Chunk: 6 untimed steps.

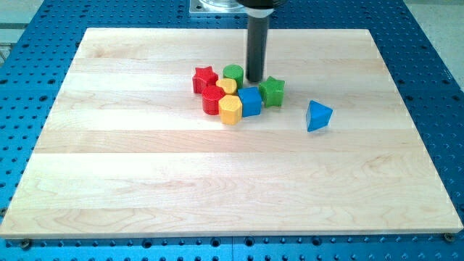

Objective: Push the green star to the green circle

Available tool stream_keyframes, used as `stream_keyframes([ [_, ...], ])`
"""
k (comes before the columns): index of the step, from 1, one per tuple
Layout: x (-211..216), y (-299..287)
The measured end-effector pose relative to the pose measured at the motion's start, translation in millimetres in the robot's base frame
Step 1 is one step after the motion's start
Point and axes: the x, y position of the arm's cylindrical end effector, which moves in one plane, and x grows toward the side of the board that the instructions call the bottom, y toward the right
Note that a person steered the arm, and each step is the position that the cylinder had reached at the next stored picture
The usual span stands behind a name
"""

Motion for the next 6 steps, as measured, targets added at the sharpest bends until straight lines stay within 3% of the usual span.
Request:
stream_keyframes([
  [1,-2,72],
  [2,52,77],
  [4,77,28],
  [6,54,1],
])
